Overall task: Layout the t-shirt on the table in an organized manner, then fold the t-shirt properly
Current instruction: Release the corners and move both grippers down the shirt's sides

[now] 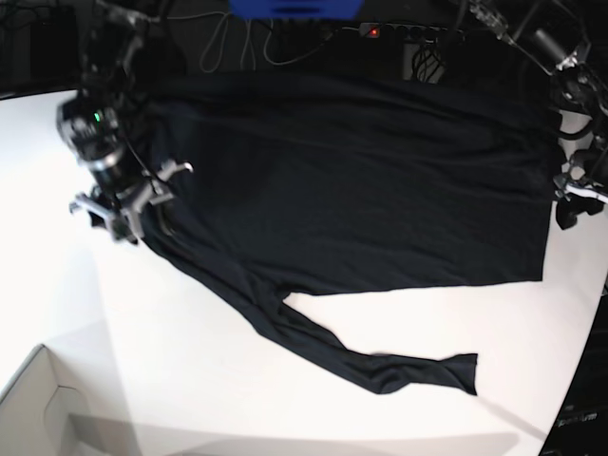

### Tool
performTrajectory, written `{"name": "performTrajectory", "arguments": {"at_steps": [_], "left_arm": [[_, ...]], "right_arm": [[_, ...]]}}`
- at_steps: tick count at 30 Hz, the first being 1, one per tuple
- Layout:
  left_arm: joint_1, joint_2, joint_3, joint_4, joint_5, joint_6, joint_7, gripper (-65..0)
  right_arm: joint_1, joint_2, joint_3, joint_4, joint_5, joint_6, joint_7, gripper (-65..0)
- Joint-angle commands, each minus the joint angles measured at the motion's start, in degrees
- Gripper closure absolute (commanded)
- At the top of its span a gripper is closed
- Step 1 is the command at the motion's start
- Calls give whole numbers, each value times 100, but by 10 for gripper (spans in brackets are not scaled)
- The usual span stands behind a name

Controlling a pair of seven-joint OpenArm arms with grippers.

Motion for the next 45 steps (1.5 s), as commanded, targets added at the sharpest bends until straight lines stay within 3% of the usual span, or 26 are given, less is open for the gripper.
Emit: {"name": "performTrajectory", "arguments": {"at_steps": [1,6,11,14,21,28,34,36,39,42,45], "left_arm": [[-253,-113,12,-38,22,-30,-134,-415],[-912,-113,12,-504,699,-30,-178,-415],[-1352,-122,214,-1128,1349,-30,-952,-415],[-1580,-351,539,-1902,1736,-30,-1559,-415],[-2099,-948,680,-3643,1780,-30,-2367,-415],[-2380,-1098,900,-4610,1789,-30,-3071,-415],[-2406,-1063,1542,-4768,1754,-8,-3396,-415],[-2406,-1036,1559,-4768,1754,379,-3396,-415],[-2398,-1010,1568,-4768,1780,564,-3396,-410],[-2398,-992,1568,-4768,1789,564,-3387,-323],[-2398,-984,1568,-4768,1789,590,-3387,-142]], "right_arm": [[304,1,-66,-126,-33,19,138,-370],[1306,54,-83,-1471,-200,19,138,-379],[1957,265,-110,-2517,-200,19,146,-380],[2309,406,-110,-3265,-200,19,182,-380],[2467,599,-101,-4126,-200,19,410,-369],[2203,573,-110,-4144,-200,19,665,-170],[2194,564,-110,-4144,-200,19,630,-156],[2194,581,-110,-4144,-200,19,630,-155],[2194,599,-110,-4144,-200,19,630,-131],[2194,608,-110,-4144,-200,19,630,-50],[2194,608,-110,-4144,-200,19,621,0]]}}
